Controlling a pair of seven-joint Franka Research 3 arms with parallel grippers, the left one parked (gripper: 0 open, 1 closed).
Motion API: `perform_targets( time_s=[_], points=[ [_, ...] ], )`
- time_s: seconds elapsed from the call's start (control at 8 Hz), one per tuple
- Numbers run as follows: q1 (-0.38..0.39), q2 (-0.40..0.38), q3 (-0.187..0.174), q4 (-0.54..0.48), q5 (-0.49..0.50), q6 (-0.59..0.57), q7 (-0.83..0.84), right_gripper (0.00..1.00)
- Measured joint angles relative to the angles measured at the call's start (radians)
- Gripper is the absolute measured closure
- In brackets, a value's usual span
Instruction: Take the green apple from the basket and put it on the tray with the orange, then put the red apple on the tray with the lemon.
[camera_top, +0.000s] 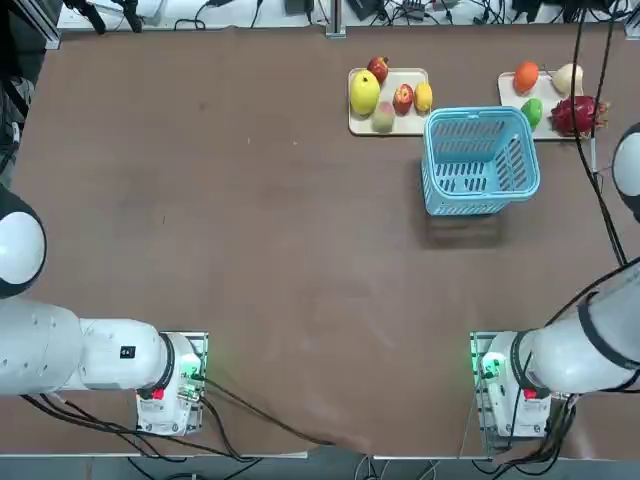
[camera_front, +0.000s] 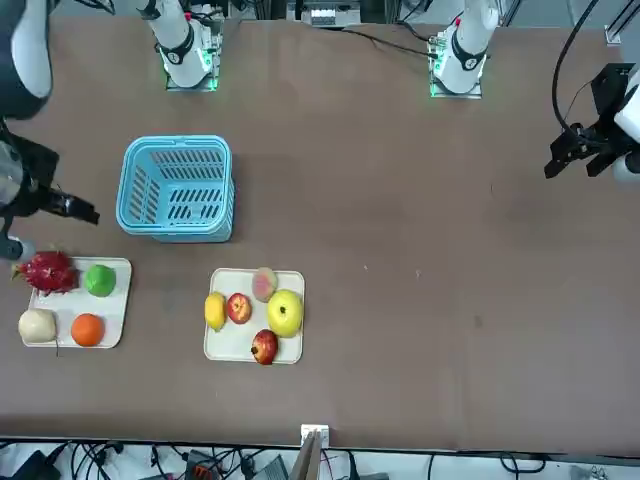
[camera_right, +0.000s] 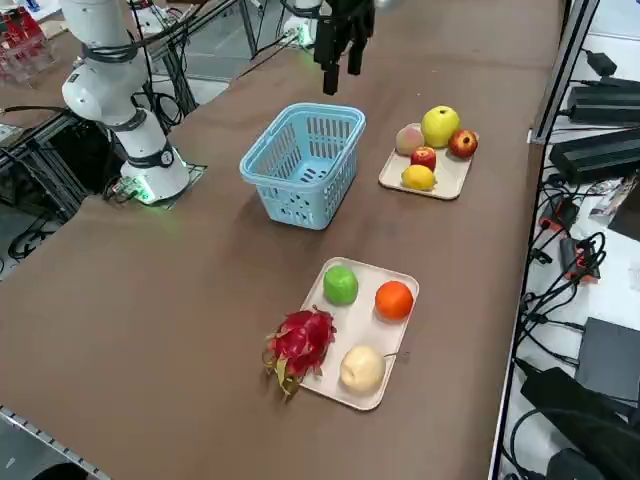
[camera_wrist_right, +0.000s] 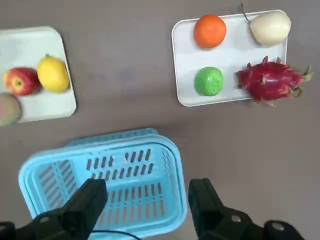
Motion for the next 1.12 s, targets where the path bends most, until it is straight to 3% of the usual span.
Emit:
perform_targets(
  time_s=[0.38,0.62,0.88,1.12],
  points=[
    [-0.045,-0.208,0.002,-0.239,0.014,0.069,-0.165,0.0],
    [-0.044,-0.299,0.039,-0.316,0.015,0.074,-0.171,0.0],
    [-0.042,-0.333,0.063,-0.334,0.022,0.073,-0.171,0.0],
    [-0.043,-0.338,0.061,-0.334,0.033,0.076,-0.171,0.0]
  ],
)
